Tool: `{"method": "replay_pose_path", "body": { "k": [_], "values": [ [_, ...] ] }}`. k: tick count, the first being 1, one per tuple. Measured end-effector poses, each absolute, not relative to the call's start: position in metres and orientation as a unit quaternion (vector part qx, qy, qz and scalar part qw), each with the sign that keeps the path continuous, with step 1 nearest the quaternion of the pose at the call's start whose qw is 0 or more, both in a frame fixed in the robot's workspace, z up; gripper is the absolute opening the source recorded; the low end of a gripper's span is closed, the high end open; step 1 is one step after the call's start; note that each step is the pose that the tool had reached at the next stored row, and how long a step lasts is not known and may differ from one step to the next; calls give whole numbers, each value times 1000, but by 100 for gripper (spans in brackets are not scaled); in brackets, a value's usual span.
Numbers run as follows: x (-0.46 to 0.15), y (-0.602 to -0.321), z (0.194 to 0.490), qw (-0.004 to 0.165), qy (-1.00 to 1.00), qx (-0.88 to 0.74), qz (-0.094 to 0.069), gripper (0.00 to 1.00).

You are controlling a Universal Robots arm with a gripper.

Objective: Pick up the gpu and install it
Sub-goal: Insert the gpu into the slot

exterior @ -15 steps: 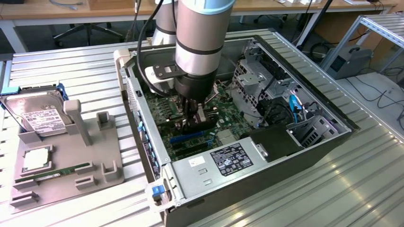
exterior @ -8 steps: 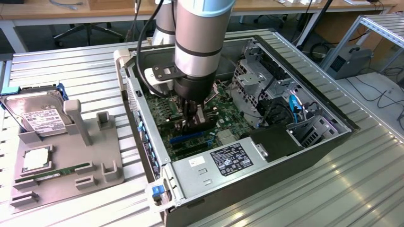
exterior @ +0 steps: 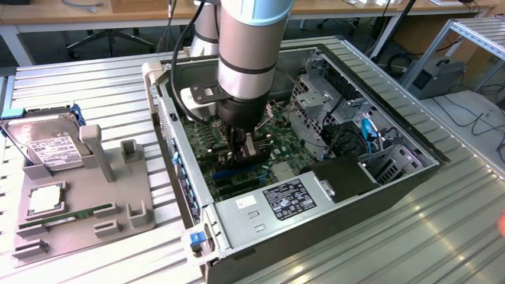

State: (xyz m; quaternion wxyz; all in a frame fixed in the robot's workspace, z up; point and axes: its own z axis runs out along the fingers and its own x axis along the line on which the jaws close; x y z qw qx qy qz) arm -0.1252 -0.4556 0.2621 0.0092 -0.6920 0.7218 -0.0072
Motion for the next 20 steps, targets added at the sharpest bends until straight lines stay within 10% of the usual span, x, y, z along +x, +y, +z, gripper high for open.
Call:
{"method": "replay_pose_path", "body": {
  "k": [20],
  "values": [
    [-126, -455, 261, 9, 717, -697, -7, 27]
  ]
}}
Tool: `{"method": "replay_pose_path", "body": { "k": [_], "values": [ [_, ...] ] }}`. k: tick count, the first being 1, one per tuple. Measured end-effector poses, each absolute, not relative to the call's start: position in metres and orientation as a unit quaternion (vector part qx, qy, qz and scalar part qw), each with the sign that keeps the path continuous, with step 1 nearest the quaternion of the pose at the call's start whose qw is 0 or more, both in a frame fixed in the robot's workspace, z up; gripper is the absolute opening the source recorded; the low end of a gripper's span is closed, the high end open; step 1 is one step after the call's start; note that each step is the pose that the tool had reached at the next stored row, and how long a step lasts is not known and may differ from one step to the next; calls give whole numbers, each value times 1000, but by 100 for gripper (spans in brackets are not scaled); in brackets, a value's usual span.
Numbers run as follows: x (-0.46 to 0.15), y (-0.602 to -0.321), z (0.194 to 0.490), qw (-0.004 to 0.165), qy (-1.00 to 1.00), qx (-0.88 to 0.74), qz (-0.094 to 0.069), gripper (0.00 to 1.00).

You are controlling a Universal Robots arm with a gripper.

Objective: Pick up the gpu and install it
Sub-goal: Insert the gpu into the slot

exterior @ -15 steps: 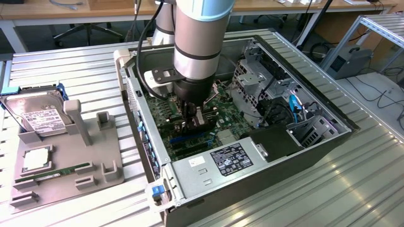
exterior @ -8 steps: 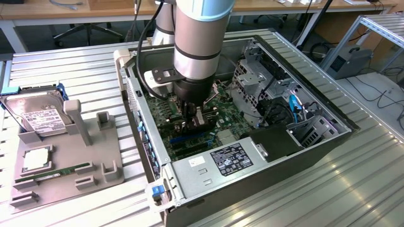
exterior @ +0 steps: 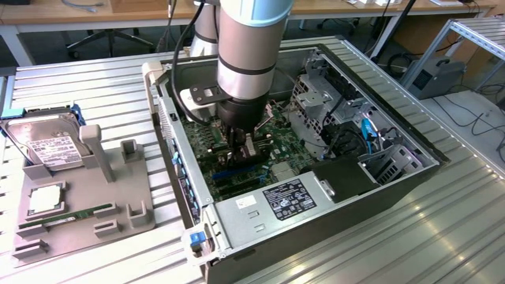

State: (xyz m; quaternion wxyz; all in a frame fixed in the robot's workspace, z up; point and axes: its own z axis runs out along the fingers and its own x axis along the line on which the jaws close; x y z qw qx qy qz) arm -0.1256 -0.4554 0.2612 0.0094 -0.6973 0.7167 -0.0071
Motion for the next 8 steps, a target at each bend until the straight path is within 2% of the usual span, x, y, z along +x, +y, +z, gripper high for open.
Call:
{"method": "replay_pose_path", "body": {
  "k": [8],
  "values": [
    [-126, -455, 261, 9, 715, -699, -7, 27]
  ]
}}
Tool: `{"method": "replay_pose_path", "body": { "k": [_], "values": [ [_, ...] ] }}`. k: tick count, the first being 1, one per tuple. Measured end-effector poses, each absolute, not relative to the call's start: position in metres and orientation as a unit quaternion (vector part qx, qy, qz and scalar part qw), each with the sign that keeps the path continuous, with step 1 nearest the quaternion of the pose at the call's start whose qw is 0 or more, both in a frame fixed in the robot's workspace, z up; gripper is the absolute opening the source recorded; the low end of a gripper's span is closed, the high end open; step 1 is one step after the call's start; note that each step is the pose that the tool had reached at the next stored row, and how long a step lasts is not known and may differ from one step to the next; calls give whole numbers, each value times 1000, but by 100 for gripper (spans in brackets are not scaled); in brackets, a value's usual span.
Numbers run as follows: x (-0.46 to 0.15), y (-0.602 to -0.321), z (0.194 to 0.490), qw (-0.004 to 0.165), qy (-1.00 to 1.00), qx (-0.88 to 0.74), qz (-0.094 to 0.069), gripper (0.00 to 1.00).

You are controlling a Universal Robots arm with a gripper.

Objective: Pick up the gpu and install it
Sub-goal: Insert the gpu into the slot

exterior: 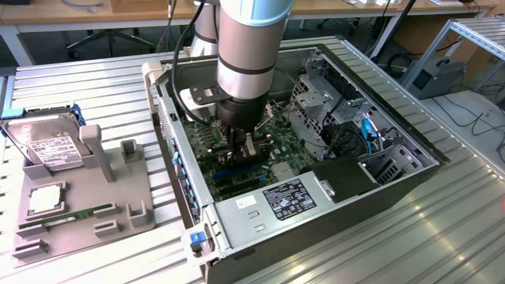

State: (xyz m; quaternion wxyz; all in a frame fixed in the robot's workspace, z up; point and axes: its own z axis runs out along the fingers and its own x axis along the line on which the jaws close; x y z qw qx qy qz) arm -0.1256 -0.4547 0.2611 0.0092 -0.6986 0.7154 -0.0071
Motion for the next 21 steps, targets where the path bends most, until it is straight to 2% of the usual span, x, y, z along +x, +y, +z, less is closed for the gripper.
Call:
{"method": "replay_pose_path", "body": {
  "k": [21],
  "values": [
    [-125, -454, 258, 8, 715, -699, -9, 27]
  ]
}}
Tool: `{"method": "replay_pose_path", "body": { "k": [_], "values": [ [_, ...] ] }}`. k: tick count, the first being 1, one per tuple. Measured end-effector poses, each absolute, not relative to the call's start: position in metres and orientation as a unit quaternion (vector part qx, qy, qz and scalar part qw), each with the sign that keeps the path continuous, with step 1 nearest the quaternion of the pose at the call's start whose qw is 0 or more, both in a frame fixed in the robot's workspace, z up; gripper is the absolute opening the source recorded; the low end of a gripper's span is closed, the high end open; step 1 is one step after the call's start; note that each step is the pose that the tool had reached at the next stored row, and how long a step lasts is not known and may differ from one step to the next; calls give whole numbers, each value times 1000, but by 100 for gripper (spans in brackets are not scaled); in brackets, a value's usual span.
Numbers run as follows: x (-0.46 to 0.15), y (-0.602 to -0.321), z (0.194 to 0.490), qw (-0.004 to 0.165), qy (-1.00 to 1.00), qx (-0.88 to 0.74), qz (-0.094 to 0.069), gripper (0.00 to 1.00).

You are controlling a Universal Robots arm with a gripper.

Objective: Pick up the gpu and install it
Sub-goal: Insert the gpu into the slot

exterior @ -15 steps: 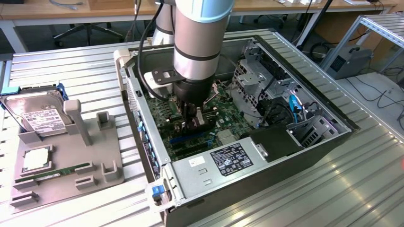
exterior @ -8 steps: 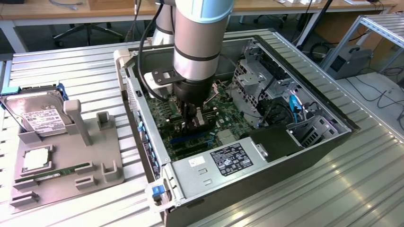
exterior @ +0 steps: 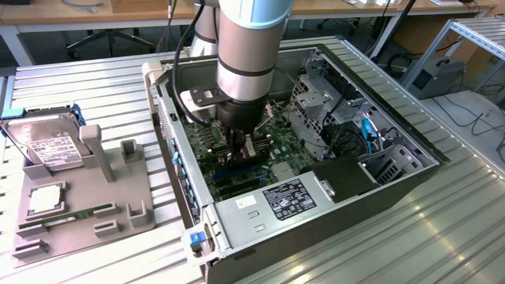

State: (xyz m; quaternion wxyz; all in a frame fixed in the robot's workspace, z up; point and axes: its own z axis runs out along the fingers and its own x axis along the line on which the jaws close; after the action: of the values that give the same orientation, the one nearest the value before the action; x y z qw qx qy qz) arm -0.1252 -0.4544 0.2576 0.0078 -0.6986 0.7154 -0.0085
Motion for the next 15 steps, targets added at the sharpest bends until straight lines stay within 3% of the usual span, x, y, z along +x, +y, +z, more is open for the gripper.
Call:
{"method": "replay_pose_path", "body": {
  "k": [15],
  "values": [
    [-125, -454, 259, 7, 715, -699, -10, 27]
  ]
}}
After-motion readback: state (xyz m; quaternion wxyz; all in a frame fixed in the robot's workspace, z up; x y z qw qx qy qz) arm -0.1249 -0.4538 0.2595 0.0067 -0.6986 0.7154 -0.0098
